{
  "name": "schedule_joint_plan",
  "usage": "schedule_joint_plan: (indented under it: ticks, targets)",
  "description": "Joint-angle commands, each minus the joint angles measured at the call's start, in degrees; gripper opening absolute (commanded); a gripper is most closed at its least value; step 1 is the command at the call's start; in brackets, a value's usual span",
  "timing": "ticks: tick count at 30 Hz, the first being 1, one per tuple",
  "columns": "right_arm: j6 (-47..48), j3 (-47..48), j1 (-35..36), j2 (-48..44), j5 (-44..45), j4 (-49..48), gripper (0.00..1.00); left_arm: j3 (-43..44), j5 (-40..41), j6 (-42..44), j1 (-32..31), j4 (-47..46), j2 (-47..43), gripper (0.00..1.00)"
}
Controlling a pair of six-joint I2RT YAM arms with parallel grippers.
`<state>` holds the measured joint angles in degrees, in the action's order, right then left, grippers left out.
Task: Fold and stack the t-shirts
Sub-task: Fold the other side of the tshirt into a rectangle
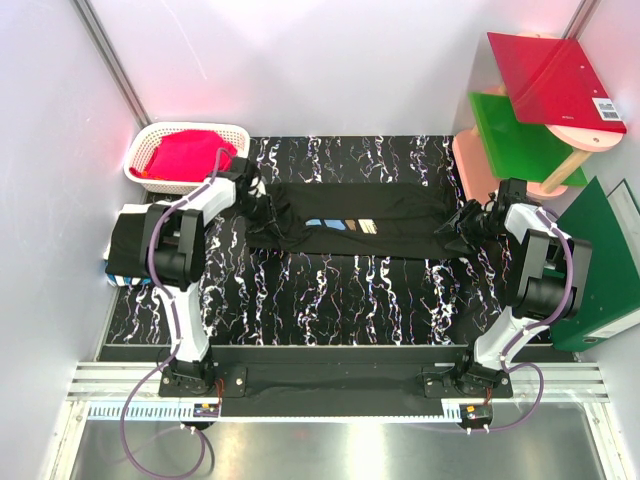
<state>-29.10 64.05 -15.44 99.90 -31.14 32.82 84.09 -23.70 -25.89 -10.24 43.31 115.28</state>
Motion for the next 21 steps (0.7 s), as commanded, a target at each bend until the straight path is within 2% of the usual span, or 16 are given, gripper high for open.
schedule_joint_plan:
  ticks: [1,3,6,11,15,19,21]
  targets:
    - [1.0,1.5,-0.2,-0.7,-0.9,-0.8,0.59,5.0,-2.7,-1.3,-0.7,-2.1,2.7,0.24]
    - [0.9,1.5,-0.2,-0.7,-1.0,-0.7,0.59,7.2,-4.2,-1.5,-0.7,-2.1,3.5,0.1]
    - [0.9,1.4,-0.2,-0.8,-1.0,-0.7,0.59,8.5,-5.1,-2.1,-0.7,-2.1,2.6,0.0]
    - [0.8,0.7,-0.2,-0.8,-0.9,-0.8,0.59,10.8,-5.6,-3.5,-0.7,-3.1,-2.9,0.0]
    - [0.7,0.4,-0.2,-0.1,-1.3,-0.9,0.6,10.9,-6.4,-8.6,-0.1,-9.3,-5.3,0.0]
    - [0.9,0.6,-0.1,-0.1,-1.6,-0.8,0.6,11.4,-11.1,-17.0,0.7,-17.2,-2.5,0.0]
    - [1.1,0.8,-0.1,-0.1,-1.6,-0.8,0.6,13.5,-14.6,-19.2,0.7,-17.6,0.5,0.0]
